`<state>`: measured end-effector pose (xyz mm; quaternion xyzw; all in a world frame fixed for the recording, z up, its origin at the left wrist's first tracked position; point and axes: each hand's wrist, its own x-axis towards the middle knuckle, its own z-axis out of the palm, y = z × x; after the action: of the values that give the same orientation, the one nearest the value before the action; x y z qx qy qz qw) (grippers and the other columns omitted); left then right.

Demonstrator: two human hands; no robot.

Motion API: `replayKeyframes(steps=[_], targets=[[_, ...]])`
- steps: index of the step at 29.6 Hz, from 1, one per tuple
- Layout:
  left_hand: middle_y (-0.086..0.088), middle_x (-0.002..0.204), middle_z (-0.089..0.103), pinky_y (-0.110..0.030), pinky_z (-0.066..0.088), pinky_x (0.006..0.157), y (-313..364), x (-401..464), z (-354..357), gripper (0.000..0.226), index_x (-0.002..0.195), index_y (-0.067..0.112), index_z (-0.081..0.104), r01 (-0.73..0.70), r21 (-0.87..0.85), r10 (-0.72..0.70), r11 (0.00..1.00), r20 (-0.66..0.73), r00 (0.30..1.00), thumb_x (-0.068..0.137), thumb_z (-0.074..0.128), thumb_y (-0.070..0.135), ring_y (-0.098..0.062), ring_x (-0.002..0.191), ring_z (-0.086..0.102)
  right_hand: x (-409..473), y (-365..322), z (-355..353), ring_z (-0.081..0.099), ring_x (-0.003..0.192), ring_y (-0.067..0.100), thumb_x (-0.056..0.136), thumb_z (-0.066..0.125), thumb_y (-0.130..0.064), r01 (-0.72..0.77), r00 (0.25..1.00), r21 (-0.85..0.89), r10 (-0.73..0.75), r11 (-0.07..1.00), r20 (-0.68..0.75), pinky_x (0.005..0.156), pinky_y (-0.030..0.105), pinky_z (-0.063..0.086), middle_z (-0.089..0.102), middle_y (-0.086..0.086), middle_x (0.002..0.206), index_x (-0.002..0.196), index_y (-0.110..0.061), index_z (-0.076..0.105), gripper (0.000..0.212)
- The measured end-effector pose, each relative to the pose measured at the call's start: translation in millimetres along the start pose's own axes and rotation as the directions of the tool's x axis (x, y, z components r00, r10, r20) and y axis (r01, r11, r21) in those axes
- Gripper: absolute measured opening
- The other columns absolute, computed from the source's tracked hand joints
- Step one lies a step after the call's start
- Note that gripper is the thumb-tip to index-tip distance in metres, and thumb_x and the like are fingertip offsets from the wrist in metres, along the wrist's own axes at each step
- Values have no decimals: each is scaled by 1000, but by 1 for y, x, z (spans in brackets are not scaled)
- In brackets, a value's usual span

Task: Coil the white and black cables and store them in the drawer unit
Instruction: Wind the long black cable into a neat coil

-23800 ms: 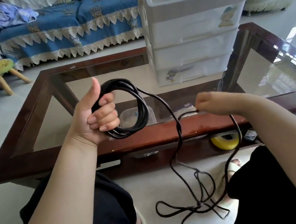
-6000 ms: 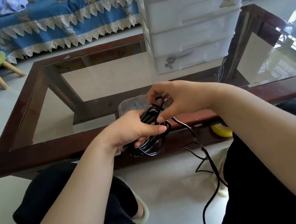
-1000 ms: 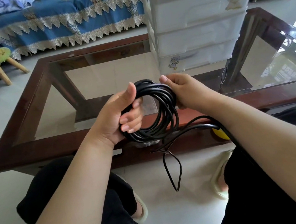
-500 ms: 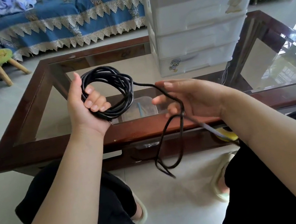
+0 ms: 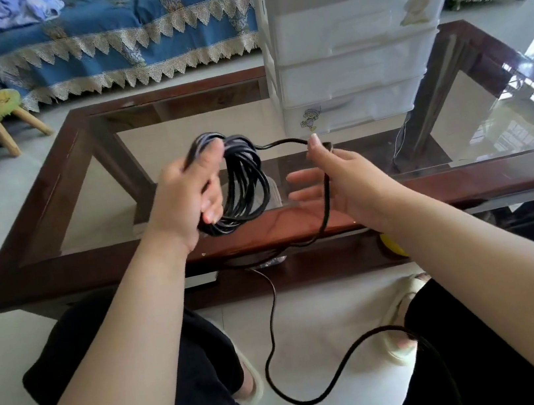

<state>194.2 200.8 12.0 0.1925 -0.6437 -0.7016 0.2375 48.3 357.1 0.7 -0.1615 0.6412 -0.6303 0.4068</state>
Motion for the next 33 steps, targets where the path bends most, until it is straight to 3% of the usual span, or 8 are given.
replayKeyframes(steps=[5, 7, 10, 12, 15, 21, 25, 33], targets=[[4, 35, 32, -20, 27, 36, 3, -3, 6, 50, 62, 12, 39, -25, 99, 10, 995, 152, 988, 79, 67, 50, -12, 26, 29, 8, -3, -11, 39, 47, 10, 97, 51, -20, -17, 973, 34, 25, 999, -227, 40, 22, 36, 51, 2, 75, 88, -15, 53, 10], [4, 34, 31, -19, 25, 36, 5, -4, 2, 55, 62, 12, 38, -21, 76, 5, 997, 207, 978, 74, 71, 54, -11, 25, 28, 15, -10, -22, 51, 61, 13, 93, 56, -30, 10, 949, -195, -71, 981, -306, 47, 26, 42, 53, 4, 94, 110, -16, 52, 22], [4, 33, 31, -22, 19, 35, 5, -6, -1, 60, 61, 9, 38, 16, 50, -29, 999, 288, 957, 71, 74, 54, -10, 24, 28, 20, -10, -41, 38, 126, 28, 87, 62, -39, -12, 870, -939, -460, 344, -180, 103, 45, 37, 31, 9, 144, 146, -21, 21, 74], [5, 33, 32, -23, 19, 35, 4, -7, 0, 59, 59, 7, 40, 44, 35, -53, 998, 339, 939, 71, 75, 52, -9, 24, 28, 18, -5, -39, 9, 144, 30, 88, 60, -42, 35, 839, -998, -540, -60, 62, 116, 50, 12, 12, 6, 157, 149, -24, 12, 80], [6, 32, 32, -21, 19, 35, 3, -8, 0, 59, 58, 8, 37, 76, 1, -71, 997, 386, 920, 71, 76, 50, -8, 23, 28, 20, 11, -29, 6, 146, 26, 92, 51, -44, 208, 867, -959, -417, -191, 271, 117, 49, 3, 19, 5, 157, 145, -19, 29, 63], [9, 32, 33, -15, 26, 34, 5, -5, -5, 49, 56, 15, 46, 120, -130, -61, 984, 385, 921, 73, 75, 50, -4, 23, 30, 16, 10, -16, 57, 81, 30, 98, 40, -43, 311, 890, -936, -397, 165, 225, 63, 36, 42, 61, 5, 85, 103, -17, 51, 29], [10, 31, 33, -14, 31, 33, 4, -1, -2, 45, 56, 17, 45, 160, -294, -69, 942, 298, 952, 77, 68, 49, -3, 24, 31, 13, 3, -11, 53, 69, 25, 97, 45, -40, 295, 883, -807, -469, 512, 24, 62, 34, 42, 58, 3, 72, 90, -11, 55, 31], [8, 33, 27, -18, 25, 32, -10, 1, 34, 47, 58, 17, 38, 183, -518, -214, 835, 0, 977, 96, 46, 44, -5, 27, 27, 20, 44, 18, 48, 69, 18, 100, 33, -29, 187, 932, -630, -338, 754, -128, 62, 31, 38, 54, 0, 73, 75, -15, 45, 31]])
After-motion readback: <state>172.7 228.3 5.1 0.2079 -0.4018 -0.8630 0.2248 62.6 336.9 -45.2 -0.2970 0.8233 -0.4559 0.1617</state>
